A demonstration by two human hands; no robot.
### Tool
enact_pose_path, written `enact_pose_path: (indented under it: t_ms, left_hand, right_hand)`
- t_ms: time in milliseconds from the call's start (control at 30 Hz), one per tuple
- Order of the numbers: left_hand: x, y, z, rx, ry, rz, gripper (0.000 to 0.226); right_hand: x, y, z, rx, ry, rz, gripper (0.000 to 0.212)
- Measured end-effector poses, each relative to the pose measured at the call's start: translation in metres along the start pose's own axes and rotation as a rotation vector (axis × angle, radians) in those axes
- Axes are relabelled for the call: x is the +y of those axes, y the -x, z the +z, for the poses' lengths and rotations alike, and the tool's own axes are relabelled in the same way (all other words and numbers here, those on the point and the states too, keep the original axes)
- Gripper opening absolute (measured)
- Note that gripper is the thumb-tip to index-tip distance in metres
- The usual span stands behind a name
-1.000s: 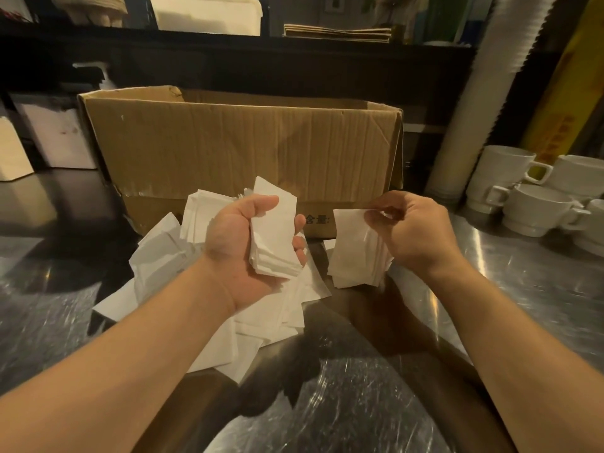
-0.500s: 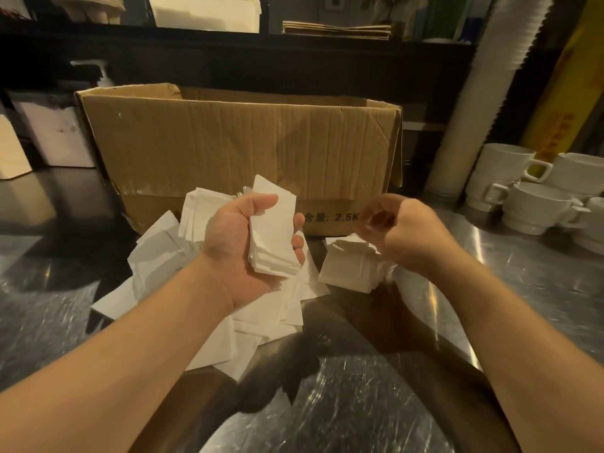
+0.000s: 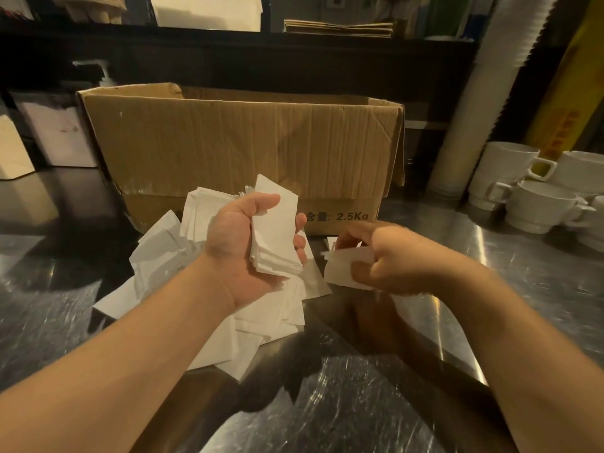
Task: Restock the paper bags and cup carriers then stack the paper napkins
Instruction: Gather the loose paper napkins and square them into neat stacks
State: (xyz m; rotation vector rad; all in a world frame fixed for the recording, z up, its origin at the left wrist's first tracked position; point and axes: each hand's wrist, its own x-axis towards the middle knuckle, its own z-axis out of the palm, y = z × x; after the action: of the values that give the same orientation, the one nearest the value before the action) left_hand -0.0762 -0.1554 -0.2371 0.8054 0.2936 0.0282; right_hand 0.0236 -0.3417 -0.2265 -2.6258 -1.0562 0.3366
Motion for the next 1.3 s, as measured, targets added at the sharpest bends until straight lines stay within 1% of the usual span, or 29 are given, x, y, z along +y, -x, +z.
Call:
enact_pose_path:
  t_ms: [200,300,367,433,467,500,533,567,600,667,733,800,867,933,1000,1067,1133,1167,1200,1233,1300]
  left_hand:
    - [-0.001,-0.001,0.0,0.014,-0.006,0.014,0.06]
    - [-0.001,-0.002,-0.001,0.018,-0.007,0.029,0.059]
    - [-0.001,-0.003,-0.001,0.008,-0.009,0.028,0.057]
    - [-0.001,-0.003,-0.002,-0.02,-0.027,0.024,0.061]
    - [0.0,-0.004,-0.002,-0.043,-0.047,0.027,0.064]
    - [0.0,-0.004,-0.002,-0.06,-0.071,0.03,0.066]
    - [0.0,-0.004,-0.002,-0.072,-0.096,0.033,0.066]
    - [0.001,-0.002,-0.001,-0.082,-0.119,0.035,0.063]
    - [0.001,-0.001,-0.001,-0.092,-0.146,0.034,0.056]
    - [-0.001,0.003,0.001,-0.146,-0.207,0.006,0.041]
    - [-0.003,0.006,0.003,-0.213,-0.262,-0.016,0.04]
    - [-0.005,0.003,0.0,-0.26,-0.284,-0.042,0.048]
    - [-0.007,0.0,-0.002,-0.32,-0.274,-0.085,0.057]
    - [-0.009,-0.001,-0.002,-0.387,-0.219,-0.122,0.067]
    - [-0.01,-0.001,-0.002,-0.423,-0.174,-0.129,0.071]
    - [-0.01,0.001,-0.002,-0.403,-0.176,-0.109,0.063]
    - [-0.01,0.003,-0.002,-0.363,-0.178,-0.086,0.046]
    - [-0.01,0.005,-0.001,-0.36,-0.189,-0.079,0.04]
    - [-0.011,0.006,0.0,-0.348,-0.204,-0.076,0.037]
    - [-0.011,0.005,0.0,-0.328,-0.216,-0.074,0.041]
    - [-0.01,0.002,-0.003,-0.309,-0.201,-0.098,0.058]
  right_hand:
    - [0.002,-0.004,0.001,0.196,-0.054,0.014,0.021]
    - [0.005,-0.005,0.0,0.283,-0.08,0.021,0.026]
    - [0.007,-0.003,-0.003,0.399,-0.19,-0.035,0.02]
    - [0.006,0.002,-0.007,0.488,-0.391,-0.124,0.015]
    - [0.006,0.005,-0.011,0.488,-0.564,-0.165,0.012]
    - [0.006,0.008,-0.014,0.437,-0.754,-0.2,0.009]
    - [0.006,0.011,-0.017,0.352,-0.904,-0.238,0.012]
    - [0.005,0.013,-0.018,0.256,-0.992,-0.27,0.018]
    - [0.004,0.013,-0.017,0.171,-1.02,-0.307,0.02]
    - [-0.001,0.011,-0.009,0.099,-1.01,-0.357,0.02]
    - [-0.008,0.007,0.002,0.12,-0.994,-0.336,0.022]
    - [-0.013,0.004,0.01,0.181,-0.993,-0.275,0.02]
    - [-0.017,0.002,0.013,0.243,-1.014,-0.211,0.012]
    - [-0.022,0.002,0.015,0.307,-1.016,-0.165,0.008]
    - [-0.026,0.004,0.017,0.364,-0.991,-0.158,0.007]
    - [-0.029,0.005,0.018,0.428,-0.931,-0.162,0.02]
    - [-0.03,0.006,0.019,0.473,-0.847,-0.175,0.03]
    - [-0.031,0.007,0.019,0.462,-0.818,-0.177,0.029]
    - [-0.031,0.007,0.019,0.436,-0.803,-0.174,0.026]
    - [-0.03,0.007,0.018,0.409,-0.794,-0.169,0.023]
    - [-0.028,0.006,0.017,0.405,-0.767,-0.169,0.021]
